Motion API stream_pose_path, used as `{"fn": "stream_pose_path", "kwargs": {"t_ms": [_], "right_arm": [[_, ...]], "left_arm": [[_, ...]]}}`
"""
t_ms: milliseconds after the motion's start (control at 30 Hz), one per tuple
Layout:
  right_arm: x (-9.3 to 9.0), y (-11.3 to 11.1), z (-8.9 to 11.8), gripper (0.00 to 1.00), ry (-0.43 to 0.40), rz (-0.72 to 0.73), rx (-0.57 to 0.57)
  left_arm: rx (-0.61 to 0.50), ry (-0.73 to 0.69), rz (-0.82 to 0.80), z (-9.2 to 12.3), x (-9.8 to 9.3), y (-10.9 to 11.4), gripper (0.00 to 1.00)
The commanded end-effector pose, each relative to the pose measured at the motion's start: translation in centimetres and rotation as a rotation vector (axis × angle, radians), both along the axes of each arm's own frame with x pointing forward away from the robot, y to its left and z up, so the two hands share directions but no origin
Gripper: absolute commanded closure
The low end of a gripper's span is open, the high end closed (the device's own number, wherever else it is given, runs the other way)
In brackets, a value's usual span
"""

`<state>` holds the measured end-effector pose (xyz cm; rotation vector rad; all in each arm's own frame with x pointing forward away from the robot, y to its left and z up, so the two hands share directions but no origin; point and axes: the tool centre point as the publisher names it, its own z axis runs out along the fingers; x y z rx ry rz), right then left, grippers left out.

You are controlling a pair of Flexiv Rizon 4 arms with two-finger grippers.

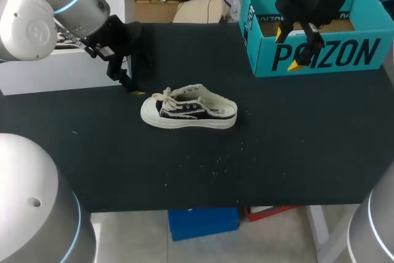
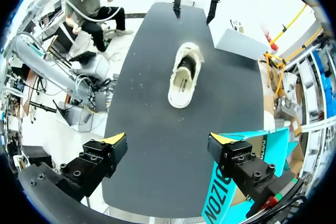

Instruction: Take the shoe out of the shoebox, open the shoe tongue, remove and reinsert the insole, then place the shoe into the shoebox

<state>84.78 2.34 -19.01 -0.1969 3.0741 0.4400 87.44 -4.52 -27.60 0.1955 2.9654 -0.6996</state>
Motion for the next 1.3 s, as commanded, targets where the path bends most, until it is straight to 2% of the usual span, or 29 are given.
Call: {"fn": "stream_pose_path", "kwargs": {"t_ms": [33,400,633,933,967,1033,1300], "right_arm": [[-1.3,2.4,-2.3,0.00,-0.177,-0.102,0.037],[-1.3,2.4,-2.3,0.00,-0.177,-0.102,0.037],[-1.3,4.5,-6.7,0.00,-0.069,-0.162,0.318],[0.1,7.7,-9.6,0.00,-0.125,-0.168,0.557],[0.3,8.0,-9.8,0.00,-0.126,-0.166,0.562],[0.6,8.3,-10.0,0.00,-0.121,-0.169,0.498],[0.6,8.3,-10.0,0.00,-0.121,-0.169,0.498]], "left_arm": [[-0.003,-0.004,-0.002,-0.2,0.0,0.0,0.00],[-0.003,-0.004,-0.002,-0.2,0.0,0.0,0.00],[-0.003,-0.004,-0.002,-0.2,0.0,0.0,0.00],[-0.003,-0.004,-0.002,-0.2,0.0,0.0,0.00],[-0.003,-0.004,-0.002,-0.2,0.0,0.0,0.00],[-0.003,-0.004,-0.002,-0.2,0.0,0.0,0.00],[-0.003,-0.004,-0.002,-0.2,0.0,0.0,0.00]]}}
